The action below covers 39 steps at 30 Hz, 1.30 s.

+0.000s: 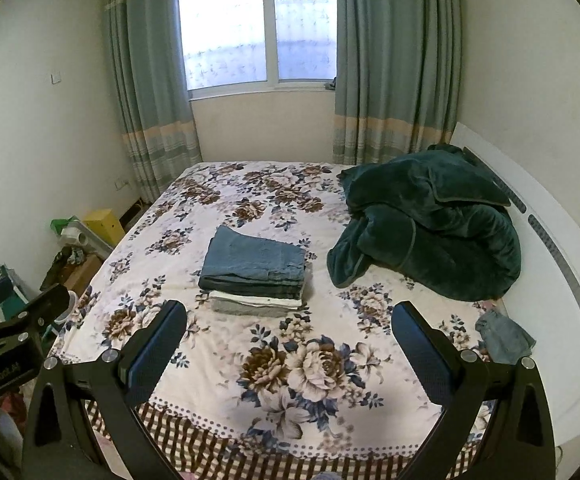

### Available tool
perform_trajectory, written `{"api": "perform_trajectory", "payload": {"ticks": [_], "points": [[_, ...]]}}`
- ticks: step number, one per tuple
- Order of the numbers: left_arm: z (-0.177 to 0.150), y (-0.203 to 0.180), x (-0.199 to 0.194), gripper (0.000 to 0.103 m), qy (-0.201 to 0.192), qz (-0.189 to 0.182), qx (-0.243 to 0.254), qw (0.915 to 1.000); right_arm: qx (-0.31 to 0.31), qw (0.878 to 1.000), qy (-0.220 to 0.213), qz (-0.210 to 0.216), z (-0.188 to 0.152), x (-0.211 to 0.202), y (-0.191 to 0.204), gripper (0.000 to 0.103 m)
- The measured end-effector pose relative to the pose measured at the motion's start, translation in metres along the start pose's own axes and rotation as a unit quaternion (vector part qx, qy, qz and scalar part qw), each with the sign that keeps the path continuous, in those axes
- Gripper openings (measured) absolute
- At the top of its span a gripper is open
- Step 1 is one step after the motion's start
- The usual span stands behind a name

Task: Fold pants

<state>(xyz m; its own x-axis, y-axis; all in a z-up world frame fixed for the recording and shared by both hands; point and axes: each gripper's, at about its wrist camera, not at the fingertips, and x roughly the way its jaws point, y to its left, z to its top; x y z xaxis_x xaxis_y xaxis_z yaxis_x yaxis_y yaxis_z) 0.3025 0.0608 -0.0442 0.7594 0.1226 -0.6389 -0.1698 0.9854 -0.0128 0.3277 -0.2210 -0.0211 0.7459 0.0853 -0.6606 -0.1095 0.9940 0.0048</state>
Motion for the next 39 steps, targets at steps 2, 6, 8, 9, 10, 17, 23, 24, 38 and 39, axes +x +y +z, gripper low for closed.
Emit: {"api": "perform_trajectory", "payload": {"ticks": [2,6,8,9,10,17,23,24,38,39], "points": [[0.001,0.0,-0.001,0.103,-0.002,0.003,0.002,1.0,-0.001,1.0,0.0,0.001,0.002,0.001,0.002,0.103],[0.0,0.002,-0.001,0.103,-0.005,0.004,0.002,1.0,-0.002,1.0,0.0,0.006,0.003,0.002,0.004,0.103],[0.0,0.003,-0.001,0.103,-0.005,0.005,0.002,1.0,-0.003,1.0,0.0,0.006,0.004,0.003,0.006,0.103],[0.0,0.003,-0.002,0.103,-0.006,0.005,0.003,1.0,-0.002,1.0,0.001,0.006,0.005,0.004,0.005,0.103],[0.001,0.003,-0.002,0.103,-0.006,0.005,0.002,1.0,-0.002,1.0,0.001,0.007,0.007,0.006,0.006,0.103],[0.003,0.003,-0.003,0.103,-0.008,0.005,0.002,1.0,-0.002,1.0,0.005,0.01,0.008,0.009,0.008,0.103],[0.003,0.003,-0.003,0.103,-0.008,0.006,0.003,0.9999,-0.001,1.0,0.005,0.013,0.009,0.009,0.01,0.103],[0.004,0.003,-0.003,0.103,-0.008,0.005,0.003,0.9999,-0.002,1.0,0.005,0.013,0.009,0.009,0.01,0.103],[0.001,0.002,-0.003,0.103,-0.009,0.005,0.002,0.9999,0.0,1.0,0.006,0.013,0.006,0.009,0.012,0.103],[0.002,0.001,-0.003,0.103,-0.009,0.007,0.002,0.9999,0.0,1.0,0.006,0.013,0.006,0.009,0.012,0.103]]}}
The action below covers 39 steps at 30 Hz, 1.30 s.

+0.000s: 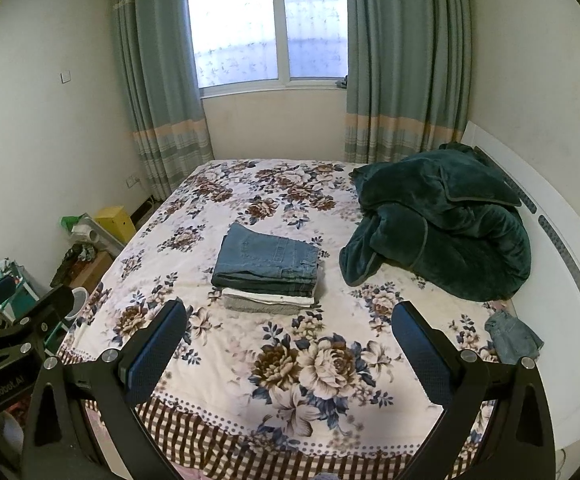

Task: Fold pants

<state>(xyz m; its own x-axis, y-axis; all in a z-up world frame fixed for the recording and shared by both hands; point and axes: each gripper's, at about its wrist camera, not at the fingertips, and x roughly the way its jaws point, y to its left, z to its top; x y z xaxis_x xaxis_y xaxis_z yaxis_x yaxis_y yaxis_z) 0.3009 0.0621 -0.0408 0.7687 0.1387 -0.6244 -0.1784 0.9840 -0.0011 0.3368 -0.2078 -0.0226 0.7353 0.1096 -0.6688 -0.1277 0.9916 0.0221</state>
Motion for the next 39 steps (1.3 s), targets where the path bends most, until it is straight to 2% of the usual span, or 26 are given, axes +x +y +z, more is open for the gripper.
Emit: {"api": "perform_trajectory", "payload": {"ticks": [8,39], "points": [[0.0118,0.0,0.0006,0.103,0.0,0.002,0.0,1.0,0.0,1.0,-0.001,0.0,-0.0007,-0.0004,0.0014,0.103],[0.0075,0.0034,-0.0008,0.103,-0.005,0.007,0.004,1.0,0.001,1.0,0.0,0.002,-0.0042,-0.0001,0.0066,0.103]]}}
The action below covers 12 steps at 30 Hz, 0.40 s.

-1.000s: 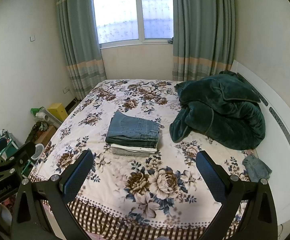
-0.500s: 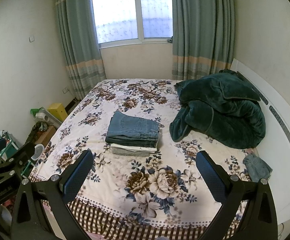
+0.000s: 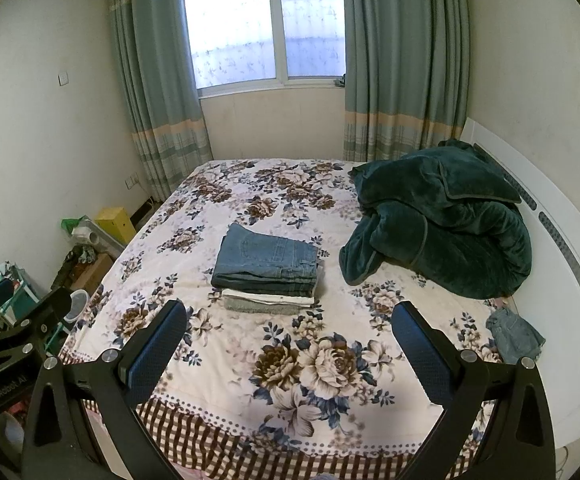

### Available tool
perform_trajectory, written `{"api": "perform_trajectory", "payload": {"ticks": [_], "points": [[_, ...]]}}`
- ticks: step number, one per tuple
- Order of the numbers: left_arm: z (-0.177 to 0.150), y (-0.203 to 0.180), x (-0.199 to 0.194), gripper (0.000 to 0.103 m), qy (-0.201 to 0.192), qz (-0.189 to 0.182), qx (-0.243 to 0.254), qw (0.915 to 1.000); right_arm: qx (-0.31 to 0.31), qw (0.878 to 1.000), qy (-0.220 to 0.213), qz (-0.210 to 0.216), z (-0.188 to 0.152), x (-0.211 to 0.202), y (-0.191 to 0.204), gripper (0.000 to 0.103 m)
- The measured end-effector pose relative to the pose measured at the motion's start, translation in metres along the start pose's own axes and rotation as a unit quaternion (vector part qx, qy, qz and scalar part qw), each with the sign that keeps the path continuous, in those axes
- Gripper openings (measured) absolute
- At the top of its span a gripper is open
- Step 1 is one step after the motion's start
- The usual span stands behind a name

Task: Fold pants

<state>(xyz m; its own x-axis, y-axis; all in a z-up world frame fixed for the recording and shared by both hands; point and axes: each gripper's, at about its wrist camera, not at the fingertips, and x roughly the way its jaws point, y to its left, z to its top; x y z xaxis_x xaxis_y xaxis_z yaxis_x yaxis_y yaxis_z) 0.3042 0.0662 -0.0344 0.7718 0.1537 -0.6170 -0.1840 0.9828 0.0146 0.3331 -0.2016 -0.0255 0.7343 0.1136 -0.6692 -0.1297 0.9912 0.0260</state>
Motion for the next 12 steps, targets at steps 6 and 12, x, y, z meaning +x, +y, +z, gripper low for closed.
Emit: {"api": "perform_trajectory", "payload": {"ticks": [6,12], "points": [[-0.0009,0.0011,-0.0006,0.103,-0.001,-0.001,-0.001,1.0,0.0,1.0,0.0,0.0,-0.0004,-0.0003,0.0003,0.103],[-0.0022,0.0049,-0.002,0.103,-0.005,0.002,-0.002,1.0,0.001,1.0,0.0,-0.001,-0.0001,-0.0001,0.0001,0.103]]}}
